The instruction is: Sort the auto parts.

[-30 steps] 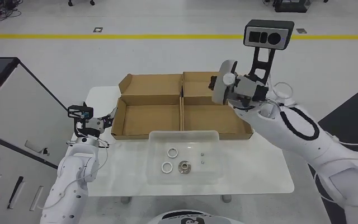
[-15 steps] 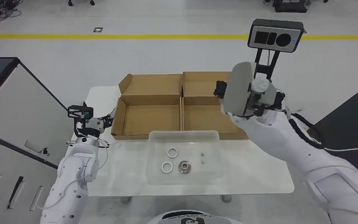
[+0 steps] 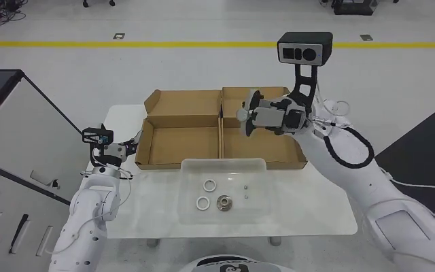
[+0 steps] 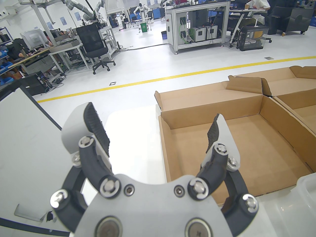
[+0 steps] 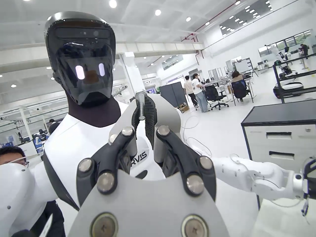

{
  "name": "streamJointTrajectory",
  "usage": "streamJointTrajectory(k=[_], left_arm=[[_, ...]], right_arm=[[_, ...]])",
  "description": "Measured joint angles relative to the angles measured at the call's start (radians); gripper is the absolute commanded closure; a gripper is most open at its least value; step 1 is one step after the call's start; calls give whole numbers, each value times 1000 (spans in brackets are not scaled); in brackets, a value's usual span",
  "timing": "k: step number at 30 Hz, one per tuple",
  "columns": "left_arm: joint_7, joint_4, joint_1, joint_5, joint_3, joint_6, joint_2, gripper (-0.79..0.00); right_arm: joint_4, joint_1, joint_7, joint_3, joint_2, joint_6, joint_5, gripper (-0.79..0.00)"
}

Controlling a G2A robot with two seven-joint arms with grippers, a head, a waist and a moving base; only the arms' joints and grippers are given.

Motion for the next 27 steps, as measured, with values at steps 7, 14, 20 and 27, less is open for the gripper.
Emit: streamJointTrajectory(k=[7,14,20,27], left_arm=[[0,0,0,0,0,0,0,-785],[0,0,0,0,0,0,0,-785],[0,0,0,0,0,0,0,-785],[0,0,0,0,0,0,0,-785]], right_arm=[[-53,-59,-11,43,-18,-11,118,0],[-99,-127,12,109,-47,12,225,0],[-103,-169,53,171,-80,53,248,0],[-70,-183,99,214,-110,99,151,0]])
